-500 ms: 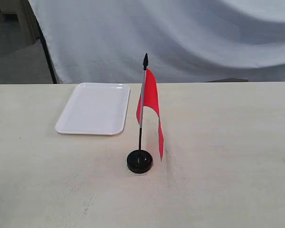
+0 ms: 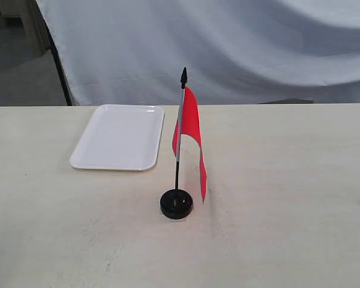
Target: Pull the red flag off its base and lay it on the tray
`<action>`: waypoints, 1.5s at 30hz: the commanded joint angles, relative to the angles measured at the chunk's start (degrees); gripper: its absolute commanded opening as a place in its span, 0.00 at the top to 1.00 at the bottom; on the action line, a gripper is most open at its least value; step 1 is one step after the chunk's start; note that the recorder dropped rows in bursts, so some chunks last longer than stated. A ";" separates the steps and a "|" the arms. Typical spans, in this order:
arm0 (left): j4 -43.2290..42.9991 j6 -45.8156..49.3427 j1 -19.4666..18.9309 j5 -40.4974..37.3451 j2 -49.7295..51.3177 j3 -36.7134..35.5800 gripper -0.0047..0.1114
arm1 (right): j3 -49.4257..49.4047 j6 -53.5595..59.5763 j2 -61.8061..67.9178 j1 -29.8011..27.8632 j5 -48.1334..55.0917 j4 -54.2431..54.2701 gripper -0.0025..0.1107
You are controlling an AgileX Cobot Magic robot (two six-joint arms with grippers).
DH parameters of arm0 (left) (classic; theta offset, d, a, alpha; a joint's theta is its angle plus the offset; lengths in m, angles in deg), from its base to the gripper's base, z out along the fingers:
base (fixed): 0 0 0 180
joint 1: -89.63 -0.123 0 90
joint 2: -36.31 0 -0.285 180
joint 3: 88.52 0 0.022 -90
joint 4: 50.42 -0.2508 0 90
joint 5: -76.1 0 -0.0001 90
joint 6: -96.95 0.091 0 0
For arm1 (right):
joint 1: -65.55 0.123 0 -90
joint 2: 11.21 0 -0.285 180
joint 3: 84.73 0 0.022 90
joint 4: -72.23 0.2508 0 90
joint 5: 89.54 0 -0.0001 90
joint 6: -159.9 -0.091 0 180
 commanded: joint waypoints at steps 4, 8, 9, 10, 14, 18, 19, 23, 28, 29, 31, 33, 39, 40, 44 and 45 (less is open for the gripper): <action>-0.15 -0.36 -0.12 0.26 -0.19 -0.09 0.96 | -0.15 -0.15 -0.26 -0.12 -1.03 0.64 0.98; -0.15 -0.36 -0.12 0.26 -0.19 -0.09 0.96 | -0.15 -0.25 -0.26 -0.12 -6.54 1.59 0.98; -0.15 -0.36 -0.12 0.26 -0.19 -0.09 0.96 | -0.15 -1.07 -0.26 -0.12 -9.42 2.34 0.98; -0.15 -0.36 -0.12 0.26 -0.19 -0.09 0.96 | -0.15 -1.88 -0.26 -0.12 -12.51 3.20 0.98; -0.15 -0.36 -0.12 0.26 -0.19 -0.09 0.96 | -0.15 -2.95 -0.26 -0.12 -22.12 3.50 0.98; -0.15 -0.36 -0.12 0.26 -0.19 -0.09 0.96 | 4.77 -3.10 -0.26 -0.12 -18.84 3.50 0.98; -0.15 -0.36 -0.12 0.26 -0.19 -0.09 0.96 | 6.43 -3.10 -0.26 -0.12 -17.30 3.27 0.98; -0.15 -0.36 -0.12 0.26 -0.19 -0.09 0.96 | 13.66 -3.34 -0.26 -0.12 -11.36 3.27 0.98; -0.15 -0.36 -0.12 0.26 -0.19 -0.09 0.96 | 16.48 -3.16 5.57 -0.12 -8.93 3.27 0.98; -0.15 -0.36 -0.12 0.26 -0.19 -0.09 0.96 | 17.27 -3.16 8.34 -0.12 -7.76 3.27 0.98; -0.15 -0.36 -0.12 0.26 -0.19 -0.09 0.96 | 18.58 -3.16 13.65 -0.12 -7.66 3.27 0.98; -0.15 -0.36 -0.12 0.26 -0.19 -0.09 0.96 | 19.27 -3.03 19.05 -0.12 -11.56 3.27 0.98; -0.15 -0.36 -0.12 0.26 -0.19 -0.09 0.96 | 19.27 -2.94 34.35 -0.12 -21.82 3.27 0.98; -0.15 -0.36 -0.12 0.26 -0.19 -0.09 0.96 | 19.27 -2.94 36.07 -0.12 -22.38 3.27 0.98; -0.15 -0.36 -0.12 0.26 -0.19 -0.09 0.96 | 19.27 -2.94 44.17 -0.12 -23.85 3.27 0.91; -0.15 -0.36 -0.12 0.26 -0.19 -0.09 0.96 | 19.27 -2.94 46.15 -0.12 -24.30 3.10 0.86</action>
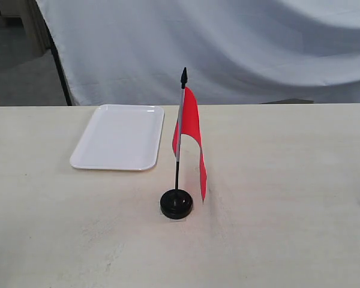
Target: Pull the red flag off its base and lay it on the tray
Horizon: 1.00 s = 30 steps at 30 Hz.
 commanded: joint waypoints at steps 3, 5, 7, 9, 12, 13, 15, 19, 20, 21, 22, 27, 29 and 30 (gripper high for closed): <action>-0.15 -0.36 -0.12 0.26 -0.19 -0.09 0.96 | 0.32 -0.61 12.25 -0.12 -3.10 -0.57 0.64; -0.15 -0.36 -0.12 0.26 -0.19 -0.09 0.96 | 0.32 -2.66 15.45 -0.12 -4.41 -0.57 0.50; -0.15 -0.36 -0.12 0.26 -0.19 -0.09 0.96 | 0.32 -4.94 18.47 -0.12 -5.09 -0.57 0.37; -0.15 -0.36 -0.12 0.26 -0.19 -0.09 0.96 | 0.32 -7.37 20.95 -0.12 -5.09 -2.16 0.32; -0.15 -0.36 -0.12 0.26 -0.19 -0.09 0.96 | 0.32 -11.04 23.66 1.84 -4.85 -6.60 0.32; -0.15 -0.36 -0.12 0.26 -0.19 -0.09 0.96 | 0.32 -11.44 24.38 3.29 -4.96 -7.07 0.32; -0.15 -0.36 -0.12 0.26 -0.19 -0.09 0.96 | 0.32 -11.44 26.16 6.80 -5.09 -7.07 0.32; -0.15 -0.36 -0.12 0.26 -0.19 -0.09 0.96 | 0.32 -11.44 30.13 13.26 -5.77 -7.07 0.32; -0.15 -0.36 -0.12 0.26 -0.19 -0.09 0.96 | 0.32 -11.44 31.24 15.30 -6.38 -7.07 0.32; -0.15 -0.36 -0.12 0.26 -0.19 -0.09 0.96 | 0.32 -11.44 32.38 16.58 -7.41 -7.07 0.32; -0.15 -0.36 -0.12 0.26 -0.19 -0.09 0.96 | 0.32 -11.44 33.58 18.09 -8.90 -7.07 0.32; -0.15 -0.36 -0.12 0.26 -0.19 -0.09 0.96 | 1.37 -11.44 39.20 23.65 -15.08 -7.07 0.32; -0.15 -0.36 -0.12 0.26 -0.19 -0.09 0.96 | 2.75 -11.17 41.57 25.10 -15.34 -7.07 0.32; -0.15 -0.36 -0.12 0.26 -0.19 -0.09 0.96 | 3.62 -10.99 42.77 25.56 -15.34 -7.07 0.32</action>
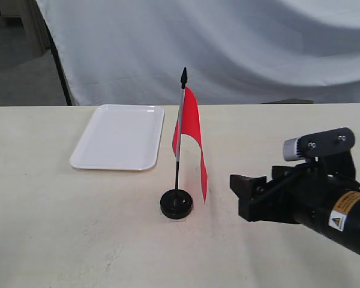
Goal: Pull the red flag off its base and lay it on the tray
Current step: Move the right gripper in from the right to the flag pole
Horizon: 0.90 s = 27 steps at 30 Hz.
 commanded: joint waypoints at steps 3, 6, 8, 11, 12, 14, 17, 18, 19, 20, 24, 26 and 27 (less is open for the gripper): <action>-0.15 -0.36 -0.12 0.26 -0.19 -0.09 0.96 | 5.37 1.40 7.15 3.49 -2.74 -0.71 0.32; -0.15 -0.36 -0.12 0.26 -0.19 -0.09 0.96 | 8.18 1.51 10.06 4.60 -3.60 -0.82 0.32; -0.15 -0.36 -0.12 0.26 -0.19 -0.09 0.96 | 9.85 1.51 11.58 5.30 -3.60 -0.94 0.32; -0.15 -0.36 -0.12 0.26 -0.19 -0.09 0.96 | 12.16 1.51 13.75 6.57 -3.60 -0.94 0.32; -0.15 -0.36 -0.12 0.26 -0.19 -0.09 0.96 | 12.93 1.51 14.54 7.09 -3.60 -0.94 0.32; -0.15 -0.36 -0.12 0.26 -0.19 -0.09 0.96 | 14.15 1.51 15.99 7.67 -3.98 -0.94 0.32; -0.15 -0.36 -0.12 0.26 -0.19 -0.09 0.96 | 15.76 1.51 18.43 8.30 -6.11 -0.94 0.32; -0.15 -0.36 -0.12 0.26 -0.19 -0.09 0.96 | 16.33 1.51 19.32 8.30 -6.89 -0.94 0.32; -0.15 -0.36 -0.12 0.26 -0.19 -0.09 0.96 | 16.92 1.51 20.03 8.30 -7.15 -0.94 0.32; -0.15 -0.36 -0.12 0.26 -0.19 -0.09 0.96 | 17.56 1.51 20.90 8.30 -7.18 -0.94 0.32; -0.15 -0.36 -0.12 0.26 -0.19 -0.09 0.96 | 19.34 1.51 24.37 8.30 -8.39 -0.61 0.32; -0.15 -0.36 -0.12 0.26 -0.19 -0.09 0.96 | 19.93 1.51 25.75 8.30 -8.48 -0.61 0.32; -0.15 -0.36 -0.12 0.26 -0.19 -0.09 0.96 | 20.04 1.51 26.46 8.30 -9.00 -0.61 0.32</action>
